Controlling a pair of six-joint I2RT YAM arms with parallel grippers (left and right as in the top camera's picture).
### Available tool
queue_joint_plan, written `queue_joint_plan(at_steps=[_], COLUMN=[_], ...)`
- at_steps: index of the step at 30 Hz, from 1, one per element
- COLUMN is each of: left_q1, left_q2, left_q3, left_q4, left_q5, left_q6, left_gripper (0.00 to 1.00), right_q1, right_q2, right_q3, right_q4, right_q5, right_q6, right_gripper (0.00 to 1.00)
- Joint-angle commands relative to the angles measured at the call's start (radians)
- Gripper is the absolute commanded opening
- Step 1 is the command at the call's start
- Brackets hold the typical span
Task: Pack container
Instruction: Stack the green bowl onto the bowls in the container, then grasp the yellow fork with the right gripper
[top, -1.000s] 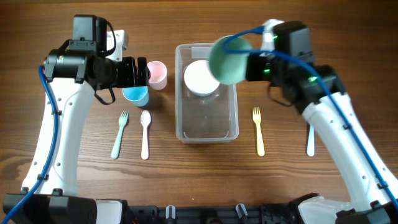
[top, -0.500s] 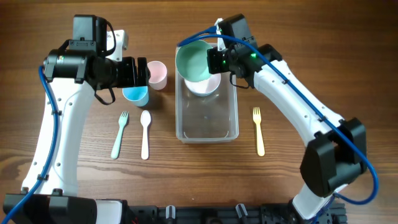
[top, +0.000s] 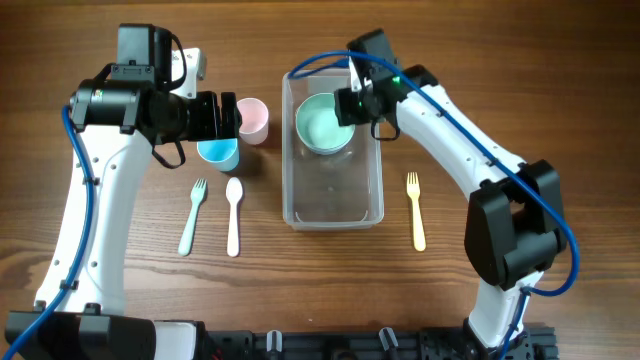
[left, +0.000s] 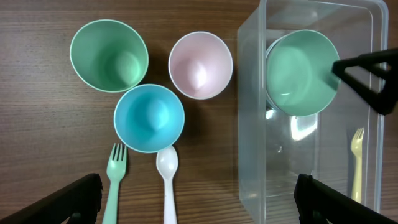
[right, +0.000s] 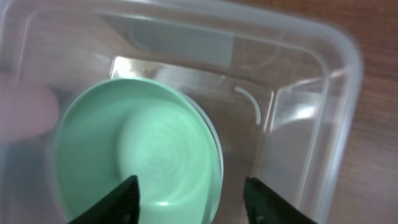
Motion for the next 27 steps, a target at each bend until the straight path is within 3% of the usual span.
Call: queue_joint_plan(at_steps=[1,7,11,20,22,25,27], left_q1=[-0.003,-0.003,-0.003,-0.003,-0.003,-0.003,-0.003], left_q2=[0.002,0.002,0.002,0.002,0.002,0.002,0.002], left_q3=[0.016,0.016,0.016,0.016,0.016,0.016,0.016], left_q4=[0.000,-0.001,0.000,0.000,-0.001,0.000,-0.001], left_q5=[0.002,0.002,0.002,0.002,0.002,0.002,0.002], left_q6=[0.020,0.020,0.020,0.020,0.020,0.020,0.020], left_gripper=[1.00,1.00,1.00,1.00,1.00,1.00,1.00], right_q1=[-0.009,-0.158,-0.275,-0.286,-0.286,-0.286,-0.285], right_q2=[-0.047,-0.247,-0.260,-0.305,-0.437,-0.655,-0.747], right_q3=[0.207,0.317,0.278,-0.055,-0.197,-0.396,-0.534], right_q4=[-0.108,-0.471,-0.722,-0.673,-0.615,-0.524,-0.434], right_q5=[0.024,0.035,0.048,0.070,0.069,0.053,-0.003], right_q6=[-0.019,0.096,0.055,0.069,0.070,0.104,0.115], right_gripper=[0.62,0.65,0.60,0.56,0.54,0.63,0.62])
